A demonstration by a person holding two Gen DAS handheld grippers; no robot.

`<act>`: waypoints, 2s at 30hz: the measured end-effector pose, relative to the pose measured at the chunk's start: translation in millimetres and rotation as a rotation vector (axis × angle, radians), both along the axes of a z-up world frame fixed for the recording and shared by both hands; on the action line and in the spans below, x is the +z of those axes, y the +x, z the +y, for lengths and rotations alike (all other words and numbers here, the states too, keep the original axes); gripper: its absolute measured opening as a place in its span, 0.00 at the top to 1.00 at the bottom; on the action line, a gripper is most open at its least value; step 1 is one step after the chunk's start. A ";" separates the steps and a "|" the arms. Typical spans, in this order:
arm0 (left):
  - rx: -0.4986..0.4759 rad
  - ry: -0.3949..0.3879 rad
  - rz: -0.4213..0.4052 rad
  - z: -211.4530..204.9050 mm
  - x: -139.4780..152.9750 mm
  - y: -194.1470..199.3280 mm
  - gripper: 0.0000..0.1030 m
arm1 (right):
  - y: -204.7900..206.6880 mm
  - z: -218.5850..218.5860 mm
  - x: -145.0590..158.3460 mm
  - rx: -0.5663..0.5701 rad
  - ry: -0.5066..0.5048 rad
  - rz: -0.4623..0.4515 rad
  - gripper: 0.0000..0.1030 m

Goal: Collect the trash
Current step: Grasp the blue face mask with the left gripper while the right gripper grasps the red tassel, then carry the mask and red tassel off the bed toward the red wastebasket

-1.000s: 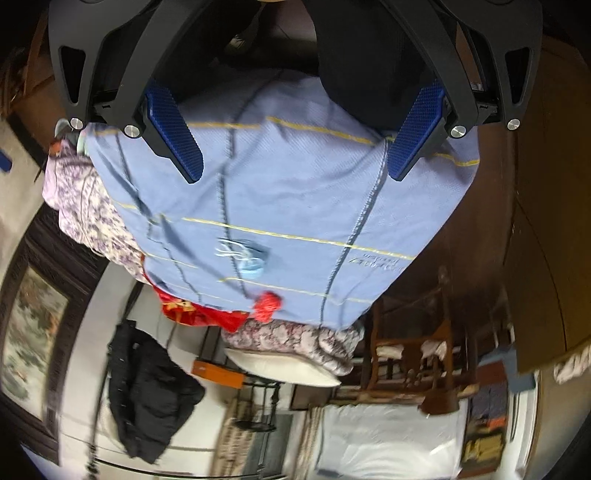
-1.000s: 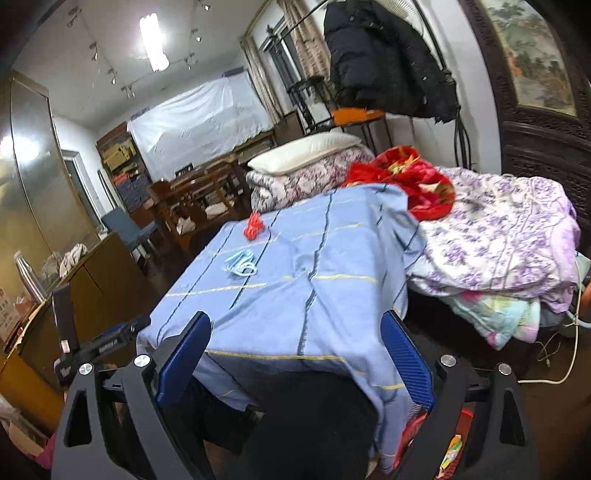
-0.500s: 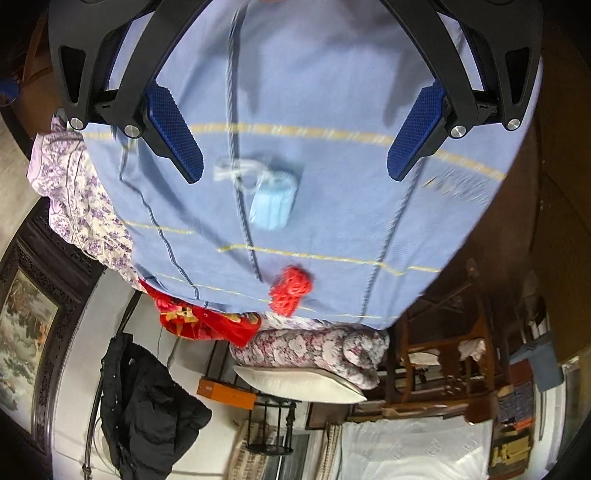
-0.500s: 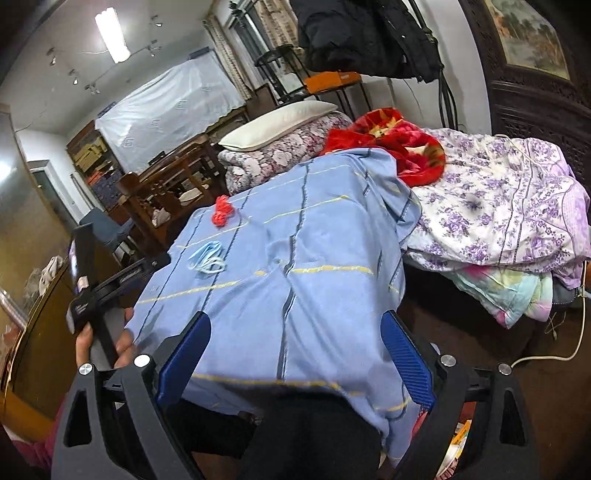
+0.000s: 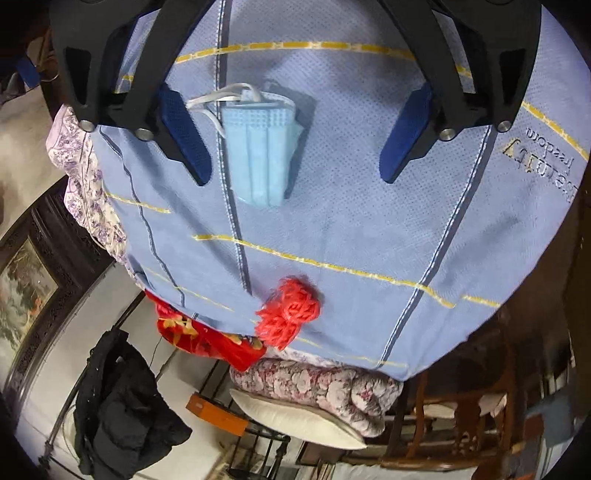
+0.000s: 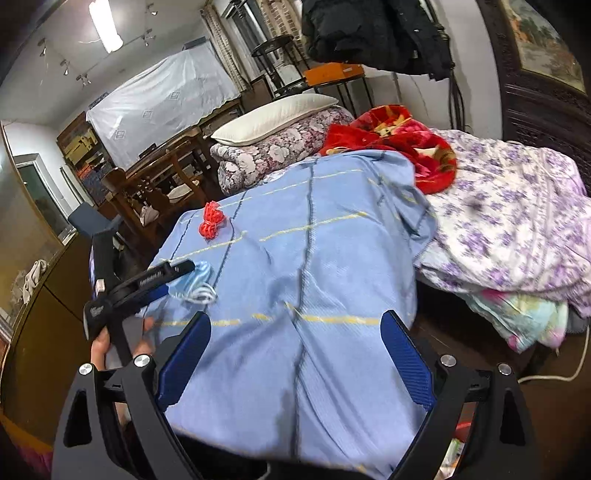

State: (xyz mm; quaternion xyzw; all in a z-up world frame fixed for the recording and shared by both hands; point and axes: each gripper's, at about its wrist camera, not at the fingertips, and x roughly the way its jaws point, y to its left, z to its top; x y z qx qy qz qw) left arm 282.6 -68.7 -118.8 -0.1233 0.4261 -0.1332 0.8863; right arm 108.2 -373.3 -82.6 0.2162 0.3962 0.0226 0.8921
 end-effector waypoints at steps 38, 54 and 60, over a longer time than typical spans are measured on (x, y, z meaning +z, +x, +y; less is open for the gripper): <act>0.226 -0.155 -0.023 94.9 15.0 -0.1 0.74 | 321.6 174.3 -83.5 0.155 0.084 0.153 0.31; 0.198 -0.057 -0.126 72.6 33.9 -12.7 0.74 | 233.1 151.9 -55.0 0.164 -0.084 0.038 0.70; 0.177 -0.030 -0.151 63.5 36.9 -15.4 0.74 | 180.1 137.0 -43.3 0.149 -0.056 0.003 0.70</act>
